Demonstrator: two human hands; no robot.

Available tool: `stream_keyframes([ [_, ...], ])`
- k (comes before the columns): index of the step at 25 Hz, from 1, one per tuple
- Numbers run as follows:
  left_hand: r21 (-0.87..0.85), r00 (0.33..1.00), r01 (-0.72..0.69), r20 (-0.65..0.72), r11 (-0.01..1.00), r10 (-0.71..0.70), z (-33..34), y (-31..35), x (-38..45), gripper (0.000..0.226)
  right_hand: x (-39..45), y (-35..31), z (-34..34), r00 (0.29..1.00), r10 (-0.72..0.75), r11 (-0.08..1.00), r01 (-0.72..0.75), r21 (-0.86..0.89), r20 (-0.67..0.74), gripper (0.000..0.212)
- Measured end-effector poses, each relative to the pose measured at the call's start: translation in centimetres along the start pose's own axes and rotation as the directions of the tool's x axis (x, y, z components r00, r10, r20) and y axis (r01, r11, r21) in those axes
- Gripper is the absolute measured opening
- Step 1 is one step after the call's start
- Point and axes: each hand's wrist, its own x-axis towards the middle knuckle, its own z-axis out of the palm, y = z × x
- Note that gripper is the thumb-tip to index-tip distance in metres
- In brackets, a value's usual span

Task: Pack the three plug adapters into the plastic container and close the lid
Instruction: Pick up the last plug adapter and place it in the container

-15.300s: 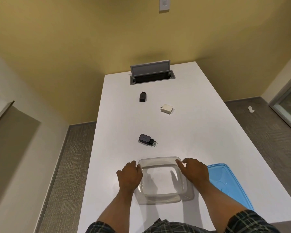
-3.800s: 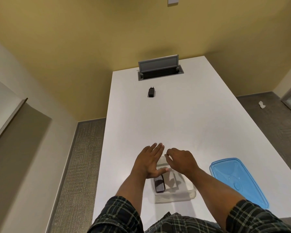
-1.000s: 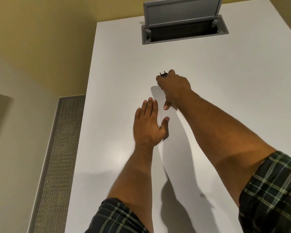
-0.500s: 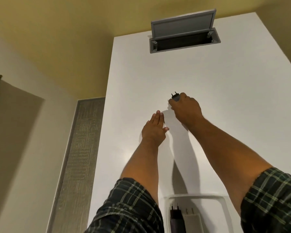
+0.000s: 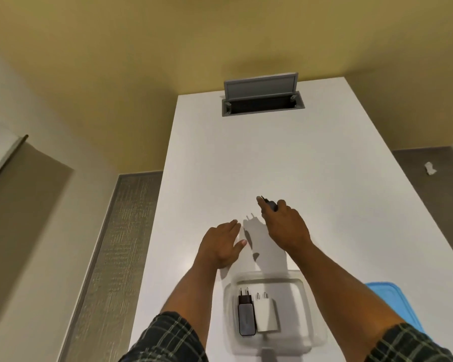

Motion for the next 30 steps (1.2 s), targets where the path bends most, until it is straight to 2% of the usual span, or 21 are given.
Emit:
stream_keyframes([
  [3, 0.039, 0.993, -0.094, -0.075, 0.995, 0.096, -0.2, 2.0, -3.4, 0.077, -3.7, -0.2, -1.1, 0.994, -0.064, 0.998, 0.063, -0.006, -0.089, 0.034],
  [6, 0.066, 0.976, -0.194, -0.085, 0.979, 0.2, 0.0, 4.0, -6.0, 0.096, -6.1, -0.4, -1.8, 0.972, -0.175, 0.984, 0.168, -0.052, -0.157, 0.023],
  [10, 0.112, 0.947, -0.306, -0.067, 0.945, 0.314, 0.8, 5.4, -8.9, 0.114, -8.6, -0.7, -2.8, 0.968, -0.216, 0.976, 0.212, -0.046, -0.127, 0.029],
  [14, 0.159, 0.957, -0.288, 0.02, 0.944, 0.289, 1.7, 5.0, -10.6, 0.133, -10.9, -1.0, -2.9, 0.956, -0.287, 0.953, 0.291, -0.078, 0.065, 0.045],
  [20, 0.168, 0.972, -0.233, 0.082, 0.958, 0.222, 2.6, 4.9, -12.3, 0.153, -14.7, -1.5, -2.7, 0.93, -0.366, 0.931, 0.366, 0.005, 0.042, 0.022],
  [23, 0.191, 0.973, -0.218, 0.119, 0.957, 0.198, 2.5, 5.5, -12.4, 0.157, -16.2, -1.9, -1.5, 0.947, -0.298, 0.954, 0.295, 0.048, 0.118, 0.024],
  [27, 0.243, 0.976, -0.2, 0.13, 0.949, 0.172, 2.2, 6.3, -12.3, 0.159, -17.0, -2.9, 0.2, 0.957, -0.114, 0.992, 0.098, 0.073, 0.267, 0.027],
  [30, 0.268, 0.98, -0.186, 0.122, 0.946, 0.158, 2.1, 6.6, -12.1, 0.161, -17.4, -3.3, 1.7, 0.951, -0.013, 0.997, -0.012, 0.078, 0.31, 0.028],
])
